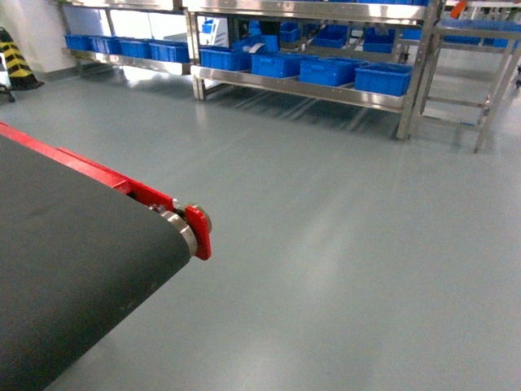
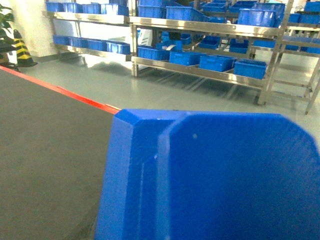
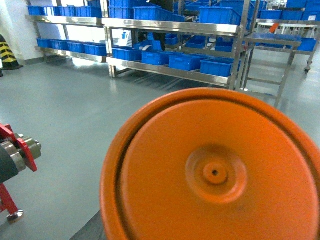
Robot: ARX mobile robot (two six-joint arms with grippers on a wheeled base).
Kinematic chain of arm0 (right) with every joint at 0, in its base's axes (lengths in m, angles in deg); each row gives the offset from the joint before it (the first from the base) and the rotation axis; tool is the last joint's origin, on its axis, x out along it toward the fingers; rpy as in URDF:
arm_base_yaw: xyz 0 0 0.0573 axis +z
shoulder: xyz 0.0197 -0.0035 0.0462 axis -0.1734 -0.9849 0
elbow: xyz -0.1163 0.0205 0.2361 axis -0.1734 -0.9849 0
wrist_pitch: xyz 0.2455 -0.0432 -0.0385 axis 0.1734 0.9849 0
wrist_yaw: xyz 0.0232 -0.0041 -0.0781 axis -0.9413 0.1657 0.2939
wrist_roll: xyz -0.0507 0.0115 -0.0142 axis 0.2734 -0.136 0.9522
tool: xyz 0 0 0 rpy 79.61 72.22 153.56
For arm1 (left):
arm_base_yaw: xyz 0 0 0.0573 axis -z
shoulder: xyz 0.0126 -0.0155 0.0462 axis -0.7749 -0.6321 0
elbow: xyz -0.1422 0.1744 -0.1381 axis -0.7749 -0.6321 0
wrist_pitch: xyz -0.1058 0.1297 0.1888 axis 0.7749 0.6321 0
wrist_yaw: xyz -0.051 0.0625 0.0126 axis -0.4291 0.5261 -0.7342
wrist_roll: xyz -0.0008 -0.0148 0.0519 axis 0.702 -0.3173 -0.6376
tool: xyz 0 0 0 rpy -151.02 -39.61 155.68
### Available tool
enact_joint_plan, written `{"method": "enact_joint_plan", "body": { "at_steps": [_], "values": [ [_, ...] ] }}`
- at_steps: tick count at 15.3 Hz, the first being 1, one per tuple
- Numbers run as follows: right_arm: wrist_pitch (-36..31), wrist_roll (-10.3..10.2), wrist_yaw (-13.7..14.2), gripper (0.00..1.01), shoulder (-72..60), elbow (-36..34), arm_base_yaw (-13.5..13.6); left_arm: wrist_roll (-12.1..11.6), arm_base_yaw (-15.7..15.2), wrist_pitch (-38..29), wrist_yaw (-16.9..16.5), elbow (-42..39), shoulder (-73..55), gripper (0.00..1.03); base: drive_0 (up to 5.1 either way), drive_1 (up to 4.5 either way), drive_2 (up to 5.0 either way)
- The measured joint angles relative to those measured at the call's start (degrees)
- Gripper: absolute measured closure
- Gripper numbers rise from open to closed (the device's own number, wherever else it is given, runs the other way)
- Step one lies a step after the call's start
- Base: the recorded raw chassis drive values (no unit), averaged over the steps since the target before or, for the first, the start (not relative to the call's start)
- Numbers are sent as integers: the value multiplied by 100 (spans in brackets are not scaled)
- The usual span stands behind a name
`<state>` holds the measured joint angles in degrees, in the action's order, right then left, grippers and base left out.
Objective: Sort blue parts and orange caps into right shelf containers
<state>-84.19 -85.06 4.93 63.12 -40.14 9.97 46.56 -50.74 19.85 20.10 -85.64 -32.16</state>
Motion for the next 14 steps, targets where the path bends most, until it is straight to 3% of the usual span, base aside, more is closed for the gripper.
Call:
{"method": "enact_joint_plan", "body": {
  "at_steps": [14],
  "values": [
    [0,0,0,57,0,0,0,0,0,0,0,0,0,61,-164,-164,-164]
  ]
}}
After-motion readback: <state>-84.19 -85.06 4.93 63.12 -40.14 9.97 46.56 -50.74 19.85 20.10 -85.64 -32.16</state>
